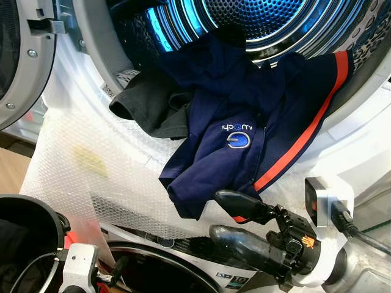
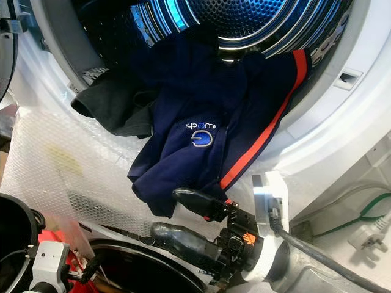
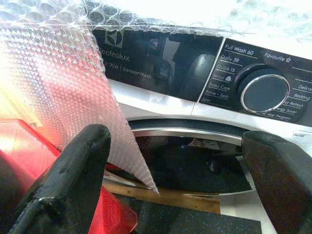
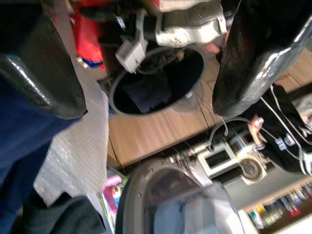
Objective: Clothes washing
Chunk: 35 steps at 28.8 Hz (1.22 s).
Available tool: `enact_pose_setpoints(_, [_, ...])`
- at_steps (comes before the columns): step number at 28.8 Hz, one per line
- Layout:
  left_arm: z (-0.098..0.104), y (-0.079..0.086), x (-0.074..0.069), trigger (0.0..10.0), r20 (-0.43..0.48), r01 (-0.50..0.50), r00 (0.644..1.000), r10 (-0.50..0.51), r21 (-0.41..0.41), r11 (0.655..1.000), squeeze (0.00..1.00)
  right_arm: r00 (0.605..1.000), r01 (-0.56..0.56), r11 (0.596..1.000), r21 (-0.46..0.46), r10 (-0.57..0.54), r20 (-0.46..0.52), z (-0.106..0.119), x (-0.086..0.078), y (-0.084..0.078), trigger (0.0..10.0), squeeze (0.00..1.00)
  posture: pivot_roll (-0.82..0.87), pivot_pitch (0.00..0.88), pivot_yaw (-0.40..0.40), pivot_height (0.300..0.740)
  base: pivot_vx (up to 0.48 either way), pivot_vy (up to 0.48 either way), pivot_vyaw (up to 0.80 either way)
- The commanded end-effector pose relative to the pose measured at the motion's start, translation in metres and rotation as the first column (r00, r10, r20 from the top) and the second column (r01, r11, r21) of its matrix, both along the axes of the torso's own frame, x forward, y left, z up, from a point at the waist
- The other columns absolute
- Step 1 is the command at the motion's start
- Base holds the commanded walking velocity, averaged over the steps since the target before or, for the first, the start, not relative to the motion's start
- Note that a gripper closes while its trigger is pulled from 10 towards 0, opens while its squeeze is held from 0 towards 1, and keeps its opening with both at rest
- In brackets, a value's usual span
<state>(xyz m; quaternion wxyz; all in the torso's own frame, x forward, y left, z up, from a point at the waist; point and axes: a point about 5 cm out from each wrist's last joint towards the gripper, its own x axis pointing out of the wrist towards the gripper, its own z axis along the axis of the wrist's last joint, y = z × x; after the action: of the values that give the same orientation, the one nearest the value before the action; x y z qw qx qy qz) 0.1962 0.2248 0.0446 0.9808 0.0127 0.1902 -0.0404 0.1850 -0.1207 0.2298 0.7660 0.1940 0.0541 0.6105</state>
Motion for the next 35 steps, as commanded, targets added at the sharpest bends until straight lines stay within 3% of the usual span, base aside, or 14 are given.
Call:
enact_pose_setpoints(1, [-0.005, -0.005, 0.000, 10.0, -0.011, 0.014, 1.000, -0.014, 0.003, 1.000, 0.00, 1.000, 0.010, 0.999, -0.046, -0.009, 0.008, -0.004, 0.000, -0.002, 10.0, 0.00, 0.13, 0.071, -0.188, 0.740, 0.000, 0.000, 0.00])
enact_pose_setpoints(6, [-0.007, -0.006, 0.000, 10.0, -0.008, 0.014, 1.000, -0.014, 0.002, 1.000, 0.00, 0.997, 0.076, 0.980, -0.182, -0.076, 0.004, -0.025, 0.010, 0.003, 10.0, 0.00, 0.14, 0.065, -0.188, 0.740, 0.000, 0.000, 0.00])
enact_pose_setpoints(10, [-0.007, -0.006, -0.001, 10.0, -0.005, 0.012, 1.000, -0.012, 0.005, 1.000, 0.00, 0.986, 0.159, 0.969, -0.189, -0.164, -0.014, -0.031, 0.024, 0.009, 10.0, 0.00, 0.15, 0.072, -0.191, 0.740, 0.000, 0.000, 0.00])
enact_pose_setpoints(16, [-0.006, -0.004, -0.003, 10.0, -0.004, -0.002, 1.000, 0.002, 0.007, 1.000, 0.00, 0.985, 0.154, 0.973, -0.173, -0.164, -0.049, -0.035, 0.022, 0.022, 10.0, 0.00, 0.15, 0.088, -0.193, 0.740, 0.000, 0.000, 0.00])
enact_pose_setpoints(20, [-0.005, -0.002, -0.006, 10.0, -0.002, -0.011, 1.000, 0.011, 0.008, 1.000, 0.00, 0.955, 0.257, 0.936, -0.239, -0.284, -0.086, -0.047, 0.029, 0.028, 10.0, 0.00, 0.16, 0.097, -0.194, 0.740, 0.000, 0.000, 0.00])
enact_pose_setpoints(24, [-0.006, -0.002, -0.006, 10.0, -0.005, -0.010, 1.000, 0.011, 0.007, 1.000, 0.00, 0.905, 0.375, 0.864, -0.336, -0.420, -0.069, -0.056, 0.039, 0.015, 10.0, 0.00, 0.15, 0.104, -0.194, 0.740, 0.000, 0.000, 0.00])
enact_pose_setpoints(27, [-0.006, -0.002, -0.006, 10.0, -0.006, -0.011, 1.000, 0.011, 0.006, 1.000, 0.00, 0.892, 0.403, 0.844, -0.354, -0.449, -0.055, -0.057, 0.041, 0.014, 10.0, 0.00, 0.15, 0.105, -0.193, 0.740, 0.000, 0.000, 0.00])
enact_pose_setpoints(31, [-0.008, -0.006, -0.004, 10.0, -0.010, 0.003, 1.000, -0.003, -0.002, 1.000, 0.00, 0.737, 0.580, 0.660, -0.478, -0.675, -0.037, -0.068, 0.049, 0.011, 10.0, 0.00, 0.13, 0.107, -0.192, 0.740, 0.000, 0.000, 0.00])
enact_pose_setpoints(35, [-0.009, -0.009, -0.003, 10.0, -0.015, 0.018, 1.000, -0.018, -0.001, 1.000, 0.00, 0.687, 0.602, 0.553, -0.576, -0.727, 0.019, -0.076, 0.047, 0.015, 10.0, 0.00, 0.13, 0.108, -0.187, 0.740, 0.000, 0.000, 0.00])
